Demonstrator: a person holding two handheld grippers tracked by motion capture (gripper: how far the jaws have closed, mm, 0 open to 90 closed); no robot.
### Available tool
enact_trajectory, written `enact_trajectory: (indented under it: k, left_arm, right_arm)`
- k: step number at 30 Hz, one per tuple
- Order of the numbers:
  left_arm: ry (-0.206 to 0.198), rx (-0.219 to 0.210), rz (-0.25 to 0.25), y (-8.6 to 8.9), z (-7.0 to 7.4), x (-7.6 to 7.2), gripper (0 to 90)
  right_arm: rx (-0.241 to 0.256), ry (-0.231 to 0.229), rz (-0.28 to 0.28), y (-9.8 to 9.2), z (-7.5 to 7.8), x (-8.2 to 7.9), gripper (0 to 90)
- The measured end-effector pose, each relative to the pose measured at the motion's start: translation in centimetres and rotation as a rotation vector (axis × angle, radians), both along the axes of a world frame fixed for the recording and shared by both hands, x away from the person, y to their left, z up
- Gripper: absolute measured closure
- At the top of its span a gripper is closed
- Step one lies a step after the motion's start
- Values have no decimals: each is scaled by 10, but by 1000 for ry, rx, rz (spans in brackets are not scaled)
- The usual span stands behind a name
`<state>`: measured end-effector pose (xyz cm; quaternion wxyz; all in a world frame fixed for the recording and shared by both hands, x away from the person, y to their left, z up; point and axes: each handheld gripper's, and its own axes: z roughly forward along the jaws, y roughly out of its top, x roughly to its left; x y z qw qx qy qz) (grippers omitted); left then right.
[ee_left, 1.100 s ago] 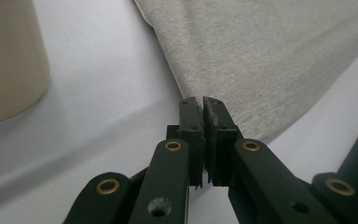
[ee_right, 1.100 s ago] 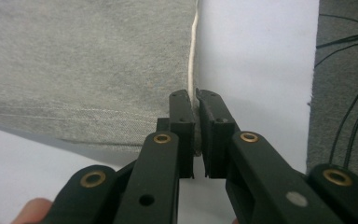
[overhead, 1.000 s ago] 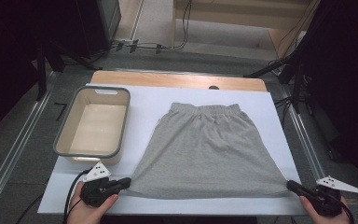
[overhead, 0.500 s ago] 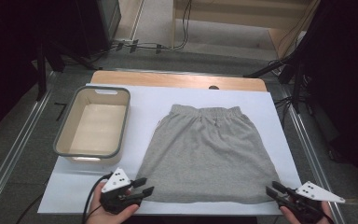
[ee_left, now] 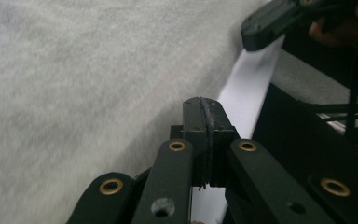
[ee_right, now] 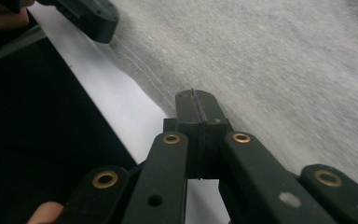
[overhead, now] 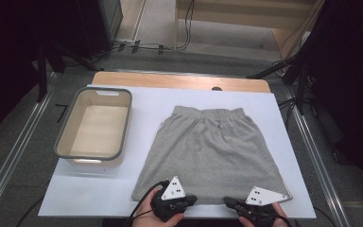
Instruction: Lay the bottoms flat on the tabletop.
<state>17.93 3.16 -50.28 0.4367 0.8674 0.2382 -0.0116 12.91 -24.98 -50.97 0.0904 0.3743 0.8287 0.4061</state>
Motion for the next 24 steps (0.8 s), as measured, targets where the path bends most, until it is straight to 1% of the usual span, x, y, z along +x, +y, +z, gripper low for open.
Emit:
enact_trajectory:
  k: [3,5,7,8,9,11,12,15,17,18,19,20,21,23,24]
  left_arm:
    - [-1,8,24,-6,-1,8,886]
    - [17,29,32,-10,-4,15,884]
    - [23,53,39,-11,-8,18,884]
    - [33,63,42,-11,-11,19,883]
    - [46,64,43,-10,-12,20,877]
    - [50,67,47,-10,-12,21,875]
    - [55,65,44,-10,-12,21,870]
    - [62,56,38,-9,-12,21,846]
    - [62,53,33,-9,-13,20,822]
    - [63,50,30,-9,-13,20,811]
    - [67,47,24,-9,-13,20,793]
    - [70,41,16,-9,-13,19,761]
    - [65,37,6,-9,-13,19,724]
    - [52,34,-8,-9,-13,17,671]
    - [45,36,-12,-9,-13,16,655]
  right_arm:
    - [-15,5,-6,5,-4,7,878]
    - [-17,10,-11,6,-6,12,878]
    - [-18,12,-17,7,-7,16,878]
    - [-15,16,-15,8,-7,18,878]
    - [-17,16,-15,8,-8,19,875]
    - [-17,22,0,10,-10,20,822]
    - [-7,27,18,10,-11,20,785]
    - [-12,5,39,13,-12,17,676]
    - [-60,-51,54,19,-14,12,611]
    - [-88,-82,55,23,-15,9,608]
    - [-114,-105,49,26,-16,7,611]
    - [-132,-118,41,28,-15,5,622]
    - [-147,-129,34,29,-15,4,671]
    - [-168,-139,-7,29,-14,5,836]
    - [-168,-133,-15,28,-14,7,853]
